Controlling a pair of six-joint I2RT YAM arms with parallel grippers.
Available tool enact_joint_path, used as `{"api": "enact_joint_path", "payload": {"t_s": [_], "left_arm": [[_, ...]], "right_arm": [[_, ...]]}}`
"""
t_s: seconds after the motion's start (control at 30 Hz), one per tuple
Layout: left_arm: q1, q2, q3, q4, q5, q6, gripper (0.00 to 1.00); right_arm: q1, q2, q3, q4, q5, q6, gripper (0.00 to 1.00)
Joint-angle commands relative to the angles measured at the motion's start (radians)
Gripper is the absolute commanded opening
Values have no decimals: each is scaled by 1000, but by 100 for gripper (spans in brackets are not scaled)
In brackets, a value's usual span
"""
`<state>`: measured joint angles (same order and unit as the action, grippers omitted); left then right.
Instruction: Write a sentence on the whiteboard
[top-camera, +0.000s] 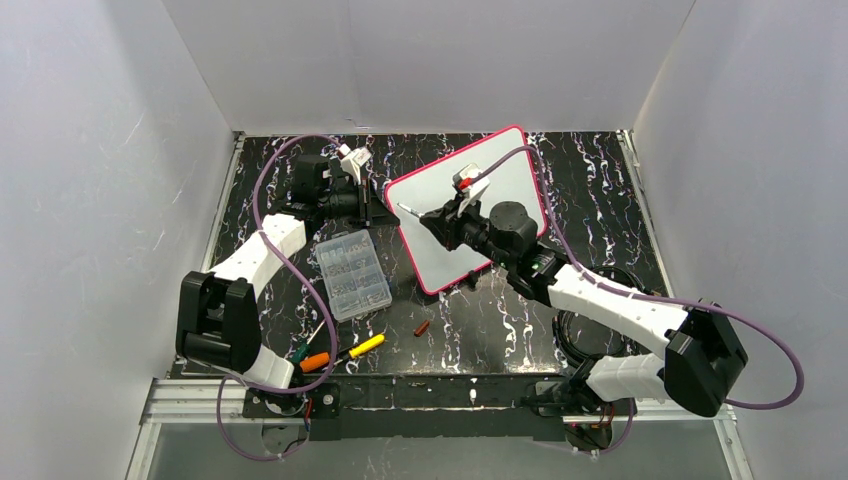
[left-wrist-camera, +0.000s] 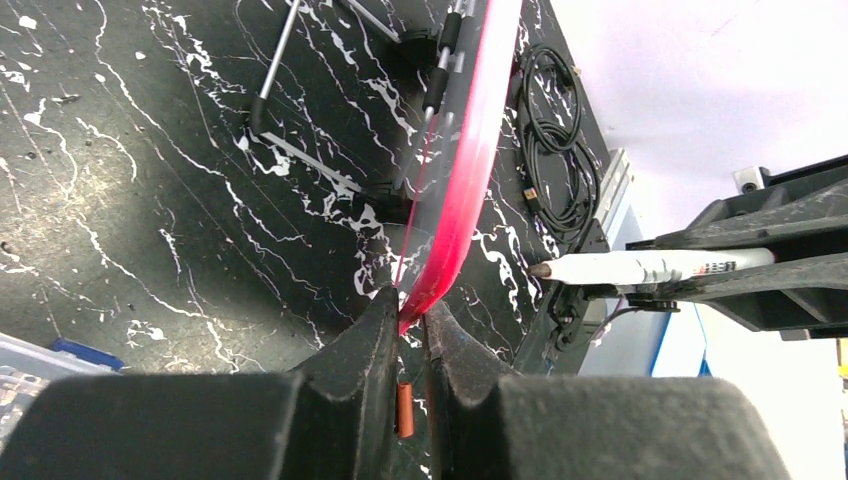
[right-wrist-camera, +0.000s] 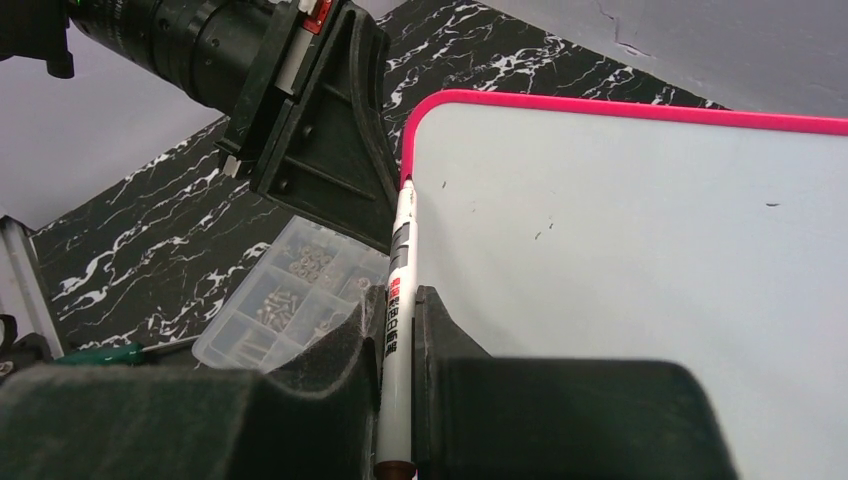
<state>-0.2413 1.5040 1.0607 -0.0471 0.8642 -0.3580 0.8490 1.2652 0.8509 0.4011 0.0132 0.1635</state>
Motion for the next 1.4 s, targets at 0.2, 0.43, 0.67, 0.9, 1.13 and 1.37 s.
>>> {"api": "enact_joint_path", "payload": {"t_s": [0.2, 0.43, 0.67, 0.9, 1.13, 1.37], "left_arm": [[-22, -16, 42, -61, -24, 68, 3], [-45, -25, 44, -103, -71, 126, 0], [-60, -31, 51, -138, -105, 173, 0], [-67, -37, 51, -145, -111, 186, 0], [-67, -40, 51, -145, -109, 187, 0], [-68, -42, 53, -145, -108, 189, 0]], "right_arm": [[22, 21, 69, 69, 82, -54, 1], [34, 40, 84, 67, 100, -72, 1], [39, 56, 89, 67, 117, -80, 1], [41, 68, 95, 43, 146, -87, 1], [45, 69, 79, 9, 168, -88, 1], [52, 55, 44, -19, 170, -80, 1]]}}
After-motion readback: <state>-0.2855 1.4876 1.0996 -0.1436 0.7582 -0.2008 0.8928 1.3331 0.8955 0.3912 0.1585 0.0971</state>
